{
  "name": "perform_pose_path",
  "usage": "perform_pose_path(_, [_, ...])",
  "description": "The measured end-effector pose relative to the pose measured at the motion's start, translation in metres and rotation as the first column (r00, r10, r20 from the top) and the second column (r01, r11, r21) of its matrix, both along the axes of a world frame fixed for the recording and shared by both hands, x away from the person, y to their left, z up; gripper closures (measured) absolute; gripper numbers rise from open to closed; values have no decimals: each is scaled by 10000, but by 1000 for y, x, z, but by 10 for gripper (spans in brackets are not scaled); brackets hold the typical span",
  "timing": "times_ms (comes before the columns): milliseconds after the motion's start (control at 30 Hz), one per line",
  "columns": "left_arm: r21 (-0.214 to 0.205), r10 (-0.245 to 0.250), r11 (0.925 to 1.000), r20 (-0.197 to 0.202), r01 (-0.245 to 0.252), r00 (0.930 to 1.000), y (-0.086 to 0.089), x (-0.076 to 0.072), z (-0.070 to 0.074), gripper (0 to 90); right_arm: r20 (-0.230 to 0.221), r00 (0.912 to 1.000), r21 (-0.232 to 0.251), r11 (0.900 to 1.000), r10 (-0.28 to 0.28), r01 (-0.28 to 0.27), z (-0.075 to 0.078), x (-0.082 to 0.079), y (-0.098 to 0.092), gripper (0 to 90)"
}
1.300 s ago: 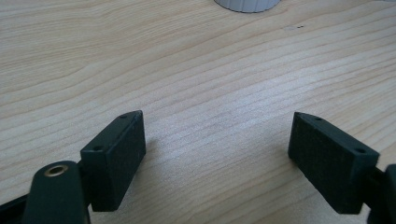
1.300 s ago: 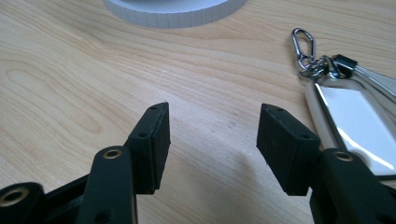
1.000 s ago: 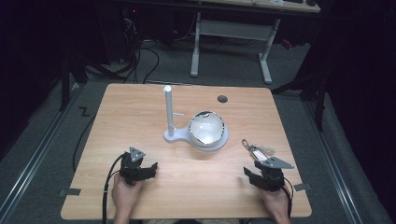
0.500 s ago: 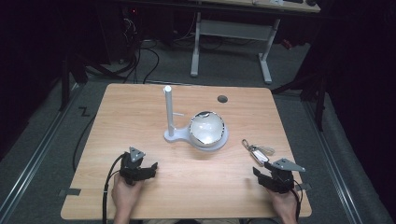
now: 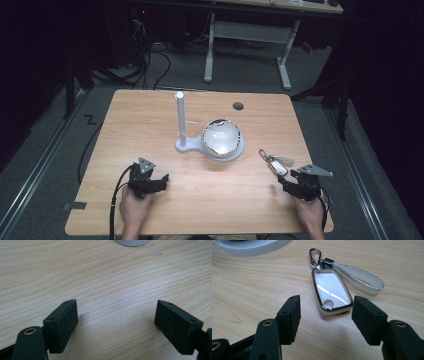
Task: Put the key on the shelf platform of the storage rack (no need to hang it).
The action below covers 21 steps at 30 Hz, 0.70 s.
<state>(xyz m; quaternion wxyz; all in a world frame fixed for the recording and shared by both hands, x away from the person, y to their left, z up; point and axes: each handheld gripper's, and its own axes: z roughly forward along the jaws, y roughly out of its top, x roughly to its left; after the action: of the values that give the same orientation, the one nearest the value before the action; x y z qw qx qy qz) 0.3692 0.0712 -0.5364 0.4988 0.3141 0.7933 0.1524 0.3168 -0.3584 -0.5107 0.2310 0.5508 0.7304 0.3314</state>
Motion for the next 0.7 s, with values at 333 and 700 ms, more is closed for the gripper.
perform_pose_path(333, [8,0,10000,-4,0,10000,0,0,0,190,-94,9997,-327,9992,-242,239,-3,21,1,358])
perform_pose_path(700, [10,-5,10000,-3,5,10000,0,0,0,190,-202,9995,-82,9997,-229,227,-13,35,2,351])
